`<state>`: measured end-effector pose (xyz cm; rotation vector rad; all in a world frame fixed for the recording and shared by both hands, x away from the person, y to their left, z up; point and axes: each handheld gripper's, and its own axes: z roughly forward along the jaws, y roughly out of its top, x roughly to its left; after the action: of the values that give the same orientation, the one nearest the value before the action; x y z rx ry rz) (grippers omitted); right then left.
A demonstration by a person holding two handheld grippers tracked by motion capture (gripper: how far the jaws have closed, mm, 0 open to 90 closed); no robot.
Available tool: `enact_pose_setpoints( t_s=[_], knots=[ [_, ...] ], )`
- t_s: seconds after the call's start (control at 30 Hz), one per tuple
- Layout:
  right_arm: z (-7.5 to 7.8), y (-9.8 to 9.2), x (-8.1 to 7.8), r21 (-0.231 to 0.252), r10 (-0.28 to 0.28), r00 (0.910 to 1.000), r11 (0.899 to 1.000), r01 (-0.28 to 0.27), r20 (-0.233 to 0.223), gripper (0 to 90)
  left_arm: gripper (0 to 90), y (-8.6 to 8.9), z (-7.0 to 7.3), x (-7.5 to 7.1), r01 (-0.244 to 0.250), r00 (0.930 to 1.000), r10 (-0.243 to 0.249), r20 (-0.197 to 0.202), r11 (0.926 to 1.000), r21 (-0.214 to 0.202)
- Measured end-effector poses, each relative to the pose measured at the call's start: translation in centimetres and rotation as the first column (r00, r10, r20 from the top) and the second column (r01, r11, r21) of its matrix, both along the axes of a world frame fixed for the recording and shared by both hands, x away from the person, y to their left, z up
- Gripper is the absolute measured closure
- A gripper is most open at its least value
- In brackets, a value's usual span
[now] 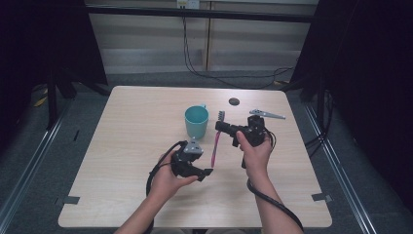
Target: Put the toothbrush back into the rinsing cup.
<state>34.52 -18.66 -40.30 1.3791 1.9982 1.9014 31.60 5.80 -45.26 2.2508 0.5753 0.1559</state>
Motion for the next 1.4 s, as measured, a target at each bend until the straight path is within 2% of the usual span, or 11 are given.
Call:
enact_pose_setpoints(
  t_s=[0.07, 0.1, 0.2, 0.53, 0.67, 0.87, 0.97, 1.0, 1.07, 1.23, 1.4],
  knots=[
    [0.7, -0.1, 0.3, -0.009, -0.012, 0.9998, 1.000, 0.012, 0.019, 85.2, 22.8, 1.2, -0.3, 0.1, -0.025, 0.9988, 0.025, -0.041, 0.9997, 0.002],
    [0.7, -0.1, 0.3, -0.009, -0.012, 0.9998, 1.000, 0.012, 0.019, 85.2, 20.6, 1.2, -0.3, 0.1, -0.025, 0.9988, 0.025, -0.041, 0.9997, 0.002],
    [2.1, 0.1, 1.0, -0.036, -0.024, 0.9984, 0.999, 0.026, 0.052, 85.3, 17.6, 3.3, -1.3, 0.2, -0.043, 0.9979, 0.044, -0.049, 0.9988, 0.022],
    [5.4, 1.3, 3.7, -0.082, -0.056, 0.9881, 0.994, 0.069, 0.143, 85.3, 16.8, 6.7, -3.1, -0.2, -0.027, 0.9990, 0.029, -0.034, 0.9976, 0.064],
    [6.1, 1.6, 4.4, -0.081, -0.066, 0.9838, 0.993, 0.080, 0.167, 85.3, 16.6, 7.2, -3.3, -0.4, -0.029, 0.9992, 0.031, -0.025, 0.9974, 0.065],
    [7.3, 2.0, 6.0, -0.088, -0.092, 0.9710, 0.990, 0.114, 0.221, 85.2, 16.6, 8.0, -4.3, -0.5, -0.030, 0.9995, 0.031, -0.007, 0.9968, 0.073],
    [7.4, 2.0, 6.8, -0.073, -0.106, 0.9669, 0.989, 0.126, 0.232, 85.2, 16.8, 8.2, -4.7, -0.5, -0.027, 0.9995, 0.028, -0.013, 0.9962, 0.083],
    [7.4, 2.0, 7.1, -0.071, -0.107, 0.9659, 0.989, 0.127, 0.236, 85.2, 16.4, 8.5, -5.1, -0.4, -0.022, 0.9998, 0.022, 0.003, 0.9973, 0.070],
    [7.4, 2.1, 7.3, -0.071, -0.108, 0.9645, 0.989, 0.129, 0.241, 85.2, 16.2, 8.6, -5.2, -0.4, -0.021, 0.9998, 0.021, 0.005, 0.9980, 0.059],
    [6.8, 3.2, 9.1, -0.080, -0.110, 0.9604, 0.988, 0.135, 0.256, 85.2, 15.0, 9.2, -5.7, -0.6, -0.019, 0.9993, 0.018, 0.031, 0.9995, 0.024],
    [5.9, 4.5, 10.5, -0.109, -0.110, 0.9555, 0.983, 0.145, 0.274, 85.1, 14.8, 9.2, -5.6, -0.7, -0.017, 0.9994, 0.016, 0.031, 0.9995, 0.025]
  ],
)
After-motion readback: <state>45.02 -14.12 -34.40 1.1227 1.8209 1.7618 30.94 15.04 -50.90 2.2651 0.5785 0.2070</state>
